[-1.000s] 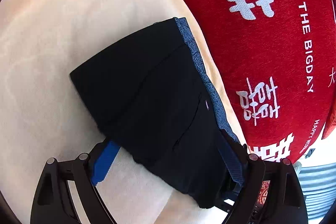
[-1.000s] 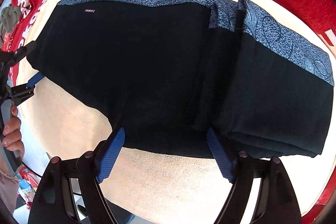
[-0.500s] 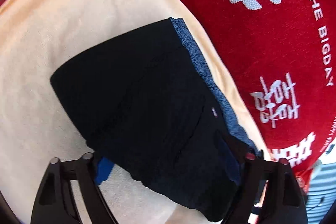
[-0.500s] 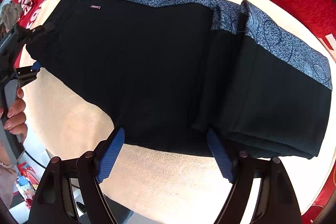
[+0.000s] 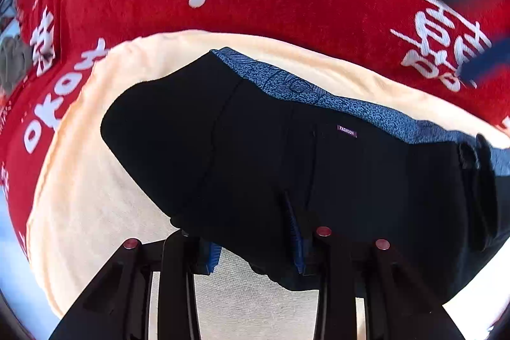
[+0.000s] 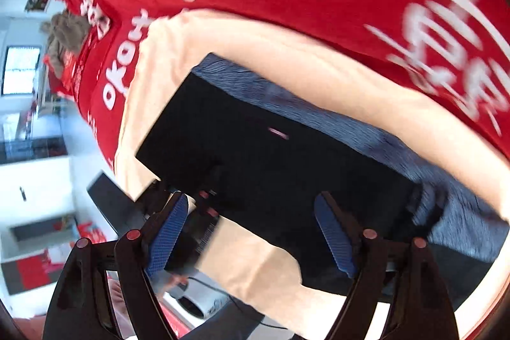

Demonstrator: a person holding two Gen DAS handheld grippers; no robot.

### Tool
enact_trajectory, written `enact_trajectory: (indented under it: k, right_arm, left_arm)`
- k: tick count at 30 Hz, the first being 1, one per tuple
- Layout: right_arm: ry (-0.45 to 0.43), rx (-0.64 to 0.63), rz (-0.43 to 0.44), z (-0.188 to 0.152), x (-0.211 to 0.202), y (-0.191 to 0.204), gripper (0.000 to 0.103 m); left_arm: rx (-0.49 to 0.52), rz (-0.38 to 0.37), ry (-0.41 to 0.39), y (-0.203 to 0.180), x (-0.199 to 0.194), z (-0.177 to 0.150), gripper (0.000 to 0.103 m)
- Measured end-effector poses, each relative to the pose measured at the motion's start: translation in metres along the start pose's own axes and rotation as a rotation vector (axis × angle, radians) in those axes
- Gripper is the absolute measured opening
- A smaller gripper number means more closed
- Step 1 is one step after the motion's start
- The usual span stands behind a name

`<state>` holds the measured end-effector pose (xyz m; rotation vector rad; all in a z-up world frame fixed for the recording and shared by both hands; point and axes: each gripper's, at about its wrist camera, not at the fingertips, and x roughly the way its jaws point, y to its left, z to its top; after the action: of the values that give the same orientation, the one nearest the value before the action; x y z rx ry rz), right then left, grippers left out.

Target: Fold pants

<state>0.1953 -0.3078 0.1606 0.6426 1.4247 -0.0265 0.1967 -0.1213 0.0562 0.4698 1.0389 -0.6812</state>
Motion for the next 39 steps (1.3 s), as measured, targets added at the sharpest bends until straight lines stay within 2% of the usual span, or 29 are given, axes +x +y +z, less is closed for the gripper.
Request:
enact_trajectory:
  k: [4, 8, 11, 14, 15, 16, 18, 21, 28, 34, 35, 39]
  right_arm:
    - [0.138, -0.125, -0.015, 0.046, 0.041, 0.063, 0.089]
    - [0.259, -0.226, -0.078, 0.064, 0.084, 0.114, 0.089]
    - [0.345, -0.289, -0.184, 0.068, 0.12, 0.132, 0.089]
    - [0.446, -0.305, -0.231, 0.062, 0.146, 0.13, 0.087]
    - [0.453, -0.314, -0.247, 0.06, 0.148, 0.128, 0.064]
    - [0.447, -0.331, -0.274, 0.059, 0.147, 0.126, 0.031]
    - [0.409, -0.349, -0.25, 0.056, 0.134, 0.122, 0.02]
    - [0.312, -0.348, -0.178, 0.047, 0.1, 0.109, 0.019]
    - [0.045, -0.249, 0.047, 0.005, 0.006, 0.064, 0.019]
    - [-0.191, -0.123, 0.24, -0.054, -0.077, -0.008, 0.019]
    - [-0.219, -0.106, 0.256, -0.058, -0.087, -0.017, 0.019]
    - [-0.357, -0.029, 0.313, -0.113, -0.126, -0.08, 0.019]
  left_arm:
    - [0.055, 0.028, -0.017, -0.005, -0.001, -0.002, 0.036]
    - [0.056, 0.036, -0.024, -0.005, -0.004, 0.002, 0.036]
    - [0.052, 0.038, -0.03, -0.005, -0.006, 0.004, 0.036]
    - [0.075, 0.053, -0.045, -0.009, -0.008, 0.005, 0.036]
    - [0.077, 0.055, -0.043, -0.01, -0.008, 0.007, 0.036]
    - [0.071, 0.051, -0.031, -0.01, -0.007, 0.007, 0.036]
    - [0.063, 0.031, -0.041, -0.012, -0.016, 0.005, 0.036]
    - [0.096, 0.019, -0.072, -0.023, -0.033, 0.009, 0.036]
    - [0.14, -0.076, -0.159, -0.061, -0.094, 0.029, 0.036]
    - [0.243, -0.148, -0.228, -0.128, -0.144, 0.038, 0.036]
    - [0.267, -0.166, -0.232, -0.145, -0.151, 0.039, 0.036]
    - [0.376, -0.217, -0.251, -0.209, -0.169, 0.033, 0.036]
